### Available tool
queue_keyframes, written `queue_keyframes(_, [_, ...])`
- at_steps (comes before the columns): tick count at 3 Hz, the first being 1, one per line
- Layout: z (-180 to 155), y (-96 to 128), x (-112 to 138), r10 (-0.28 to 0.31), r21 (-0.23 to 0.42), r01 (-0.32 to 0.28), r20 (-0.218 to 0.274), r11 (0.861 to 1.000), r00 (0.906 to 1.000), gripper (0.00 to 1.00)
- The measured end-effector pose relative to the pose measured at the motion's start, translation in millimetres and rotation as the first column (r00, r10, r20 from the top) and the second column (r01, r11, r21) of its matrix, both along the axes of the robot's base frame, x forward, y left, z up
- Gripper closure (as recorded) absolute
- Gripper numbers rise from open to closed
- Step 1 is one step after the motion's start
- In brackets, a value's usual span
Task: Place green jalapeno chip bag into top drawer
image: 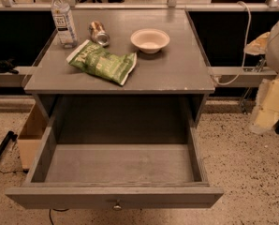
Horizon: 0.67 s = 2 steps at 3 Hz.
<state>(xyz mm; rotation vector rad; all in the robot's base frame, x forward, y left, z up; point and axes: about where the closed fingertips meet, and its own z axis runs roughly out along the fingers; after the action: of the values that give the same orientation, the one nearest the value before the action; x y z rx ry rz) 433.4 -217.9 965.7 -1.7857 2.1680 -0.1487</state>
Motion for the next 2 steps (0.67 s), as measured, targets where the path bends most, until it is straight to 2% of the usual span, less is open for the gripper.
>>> queue_keyframes(1, [0, 0, 0, 0.0, 0.0, 0.0, 0.001, 1.0, 1.0, 0.0])
queue_keyframes(2, [-3, 21, 9, 0.058, 0.01, -0.058, -0.02, 0.998, 0.9981, 0.0])
